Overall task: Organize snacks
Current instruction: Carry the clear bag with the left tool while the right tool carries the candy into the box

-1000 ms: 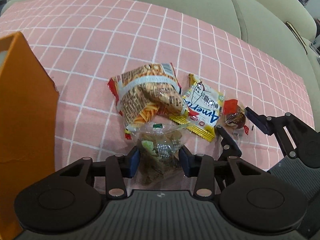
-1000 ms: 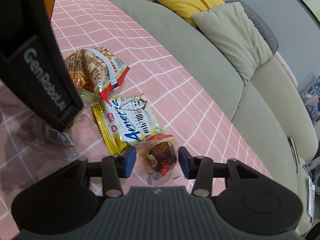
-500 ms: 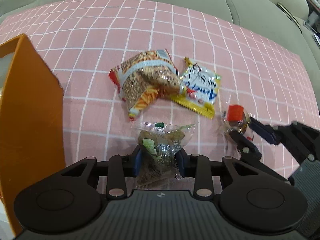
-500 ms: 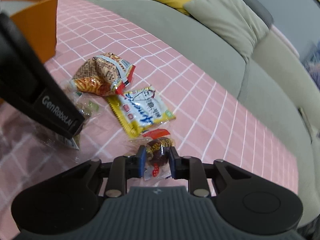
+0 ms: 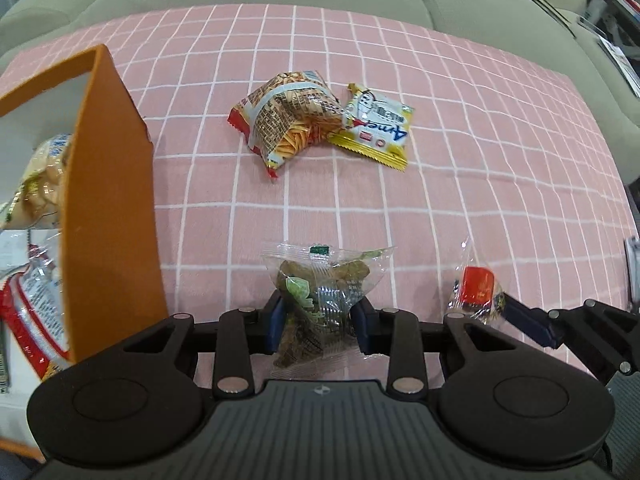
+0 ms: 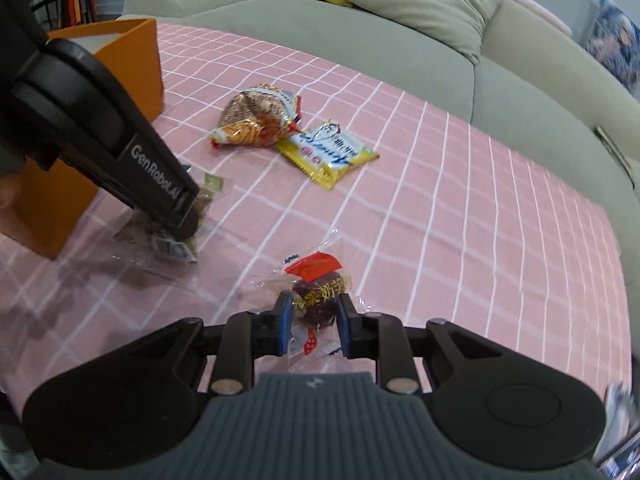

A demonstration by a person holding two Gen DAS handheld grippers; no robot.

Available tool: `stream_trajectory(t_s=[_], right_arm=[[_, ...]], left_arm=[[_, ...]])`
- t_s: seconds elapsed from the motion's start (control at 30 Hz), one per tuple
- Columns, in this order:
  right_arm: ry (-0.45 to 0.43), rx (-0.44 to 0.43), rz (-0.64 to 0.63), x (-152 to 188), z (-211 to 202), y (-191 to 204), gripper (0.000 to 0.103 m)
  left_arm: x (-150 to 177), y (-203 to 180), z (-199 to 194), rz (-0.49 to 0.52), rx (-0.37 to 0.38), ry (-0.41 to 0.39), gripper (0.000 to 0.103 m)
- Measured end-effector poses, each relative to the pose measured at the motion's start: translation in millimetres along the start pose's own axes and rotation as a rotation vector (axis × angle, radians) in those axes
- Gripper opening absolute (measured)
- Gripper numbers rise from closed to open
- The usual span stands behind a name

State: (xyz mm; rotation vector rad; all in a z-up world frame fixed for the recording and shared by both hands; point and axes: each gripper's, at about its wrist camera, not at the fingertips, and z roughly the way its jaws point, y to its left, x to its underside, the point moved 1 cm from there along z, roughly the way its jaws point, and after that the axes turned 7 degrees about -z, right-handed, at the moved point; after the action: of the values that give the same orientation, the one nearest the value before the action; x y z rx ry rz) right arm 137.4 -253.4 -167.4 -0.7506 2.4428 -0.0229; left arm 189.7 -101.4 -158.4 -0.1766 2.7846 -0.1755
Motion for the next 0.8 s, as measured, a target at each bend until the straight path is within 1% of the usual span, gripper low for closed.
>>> stream_trajectory(t_s=[0.17,0.37,0.53,0.8], right_arm=[[-0.006,-0.02,0.034,12,-18,15,0.02],[-0.022,-0.019,0.042,17,-35,21,0.019],[-0.064,-0.016,0.048,13,-55,27,0.019],[-0.158,-0.021,0.04,-7,-93,36,0.019]], left_arm=[[16,-1,-17,0.051,0.007,-0.026,0.038],[34,3,-53,0.087,0.026,-0.071,0.038],[42,9,-80,0.084,0.052,-0.11,0.038],[47,23,-129,0.08,0.105,-0.212,0.038]])
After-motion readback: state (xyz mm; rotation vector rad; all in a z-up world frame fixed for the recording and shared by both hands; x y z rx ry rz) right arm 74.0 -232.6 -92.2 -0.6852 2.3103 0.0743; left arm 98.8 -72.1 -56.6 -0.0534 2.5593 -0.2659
